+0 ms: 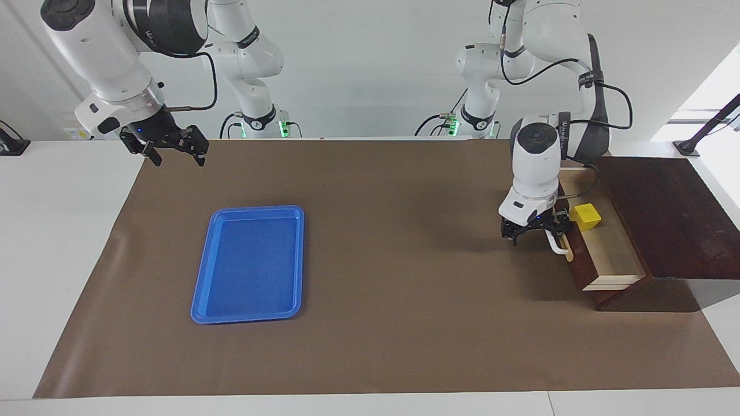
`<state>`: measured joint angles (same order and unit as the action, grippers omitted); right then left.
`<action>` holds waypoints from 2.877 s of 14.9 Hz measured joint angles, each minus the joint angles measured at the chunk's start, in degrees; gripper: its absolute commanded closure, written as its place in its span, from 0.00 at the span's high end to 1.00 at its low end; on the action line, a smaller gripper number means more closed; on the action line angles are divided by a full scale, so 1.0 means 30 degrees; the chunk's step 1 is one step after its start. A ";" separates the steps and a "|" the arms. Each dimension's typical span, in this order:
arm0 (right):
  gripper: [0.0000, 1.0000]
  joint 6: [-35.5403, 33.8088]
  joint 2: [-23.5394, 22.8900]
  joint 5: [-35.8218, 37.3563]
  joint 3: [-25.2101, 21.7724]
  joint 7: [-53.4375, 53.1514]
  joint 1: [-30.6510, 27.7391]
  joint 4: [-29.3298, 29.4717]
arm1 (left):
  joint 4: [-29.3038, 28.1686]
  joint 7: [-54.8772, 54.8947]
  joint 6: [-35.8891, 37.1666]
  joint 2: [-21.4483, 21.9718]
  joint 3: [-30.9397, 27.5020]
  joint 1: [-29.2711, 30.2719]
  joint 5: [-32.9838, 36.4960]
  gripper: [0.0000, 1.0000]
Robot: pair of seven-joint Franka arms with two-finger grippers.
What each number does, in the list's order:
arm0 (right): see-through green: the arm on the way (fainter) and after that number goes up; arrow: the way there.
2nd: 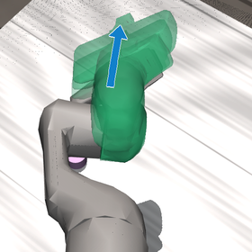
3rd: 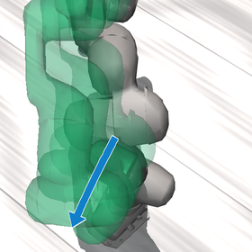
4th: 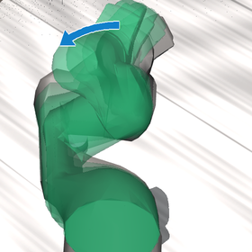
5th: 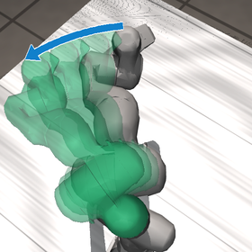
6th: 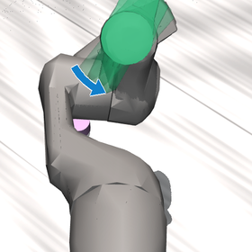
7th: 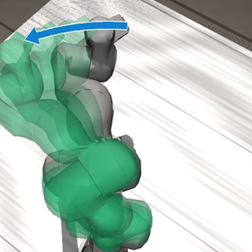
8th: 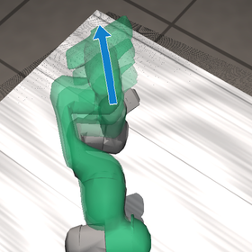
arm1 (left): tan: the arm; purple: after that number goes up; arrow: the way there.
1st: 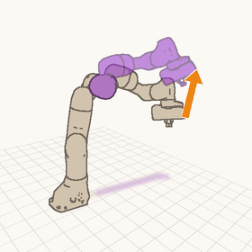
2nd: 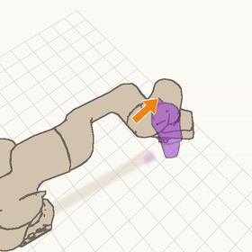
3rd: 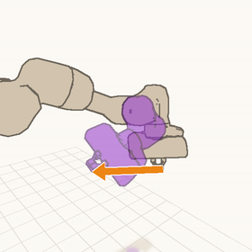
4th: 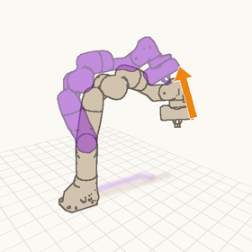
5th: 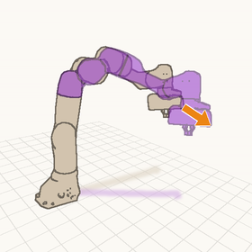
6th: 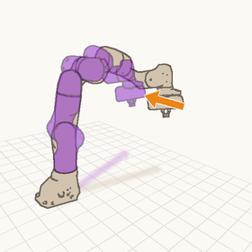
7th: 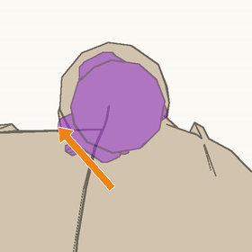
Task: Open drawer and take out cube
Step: 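Pull the wooden drawer open with the left gripper, then grasp the yellow cube in the drawer with the left gripper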
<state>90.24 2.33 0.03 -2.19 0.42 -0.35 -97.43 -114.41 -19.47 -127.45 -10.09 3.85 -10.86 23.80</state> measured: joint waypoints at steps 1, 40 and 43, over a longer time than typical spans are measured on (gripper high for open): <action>1.00 0.0000 0.0000 0.0000 0.0000 0.0000 0.0000 0.0000 | 0.0092 -0.0504 0.0174 -0.0040 -0.0008 -0.0387 -0.0108 1.00; 1.00 0.0473 0.0702 -0.2605 0.0132 1.5344 0.0229 -0.1517 | 0.0458 -2.4335 0.2857 0.2453 -0.0548 0.5312 -0.6839 1.00; 1.00 0.2065 0.1282 -0.3799 0.0300 1.8088 0.1025 -0.2951 | -0.0039 -2.4542 0.2400 0.2453 -0.0506 0.5279 -0.6839 1.00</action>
<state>96.43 6.18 -11.37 -1.30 54.69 2.72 -106.28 -114.52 -93.09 -120.25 -2.73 2.33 4.98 3.28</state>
